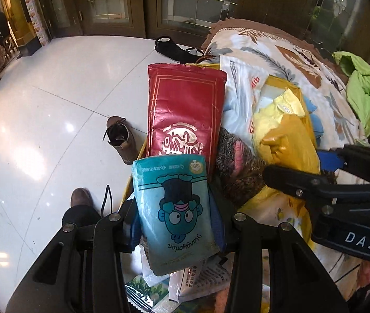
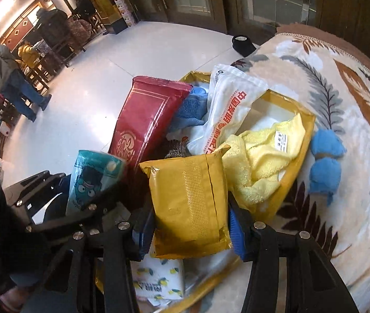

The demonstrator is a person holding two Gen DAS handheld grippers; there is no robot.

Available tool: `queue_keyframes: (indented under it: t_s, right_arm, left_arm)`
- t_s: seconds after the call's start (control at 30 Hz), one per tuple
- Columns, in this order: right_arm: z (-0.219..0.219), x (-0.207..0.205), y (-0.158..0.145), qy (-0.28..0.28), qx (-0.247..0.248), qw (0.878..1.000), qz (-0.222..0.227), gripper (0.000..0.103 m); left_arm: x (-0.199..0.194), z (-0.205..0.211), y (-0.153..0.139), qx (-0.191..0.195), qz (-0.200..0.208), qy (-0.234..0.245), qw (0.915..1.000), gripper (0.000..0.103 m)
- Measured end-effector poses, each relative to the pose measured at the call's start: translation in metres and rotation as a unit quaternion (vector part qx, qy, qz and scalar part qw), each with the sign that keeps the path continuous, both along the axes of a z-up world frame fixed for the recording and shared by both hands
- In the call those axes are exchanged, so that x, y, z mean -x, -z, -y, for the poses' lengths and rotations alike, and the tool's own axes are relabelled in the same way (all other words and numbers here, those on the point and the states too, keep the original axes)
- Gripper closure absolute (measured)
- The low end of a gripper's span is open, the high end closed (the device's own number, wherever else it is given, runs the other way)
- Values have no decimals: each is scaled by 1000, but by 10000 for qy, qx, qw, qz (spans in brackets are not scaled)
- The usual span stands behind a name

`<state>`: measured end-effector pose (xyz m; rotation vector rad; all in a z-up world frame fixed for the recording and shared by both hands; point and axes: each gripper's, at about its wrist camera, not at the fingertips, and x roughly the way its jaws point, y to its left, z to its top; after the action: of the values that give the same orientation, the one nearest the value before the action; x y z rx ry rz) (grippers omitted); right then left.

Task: Organize soft objects
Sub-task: 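Carry the wipe pack with the left tool while the right tool carries the yellow sachet to the tray, then open the left tool over the tray while the right tool releases the yellow sachet there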

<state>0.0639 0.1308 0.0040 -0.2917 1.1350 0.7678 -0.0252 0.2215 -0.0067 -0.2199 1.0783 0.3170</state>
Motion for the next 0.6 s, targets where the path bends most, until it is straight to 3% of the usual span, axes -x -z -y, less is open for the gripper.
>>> queue_keyframes:
  t_s: [0.17, 0.27, 0.47, 0.6]
  right_arm:
    - [3, 5, -5, 68, -283, 9996, -62, 44]
    - [10, 7, -14, 95, -592, 9982, -29, 44]
    - [23, 6, -26, 300, -958, 9949, -50, 42]
    - [36, 2, -33, 449, -1314, 9902, -179, 42]
  left_arm:
    - [2, 0, -1, 66, 57, -38, 10000, 57]
    - [5, -1, -3, 133, 90, -88, 9998, 42]
    - [9, -5, -12, 133, 170, -249, 9995, 33]
    - [9, -1, -21, 76, 232, -204, 9995, 33]
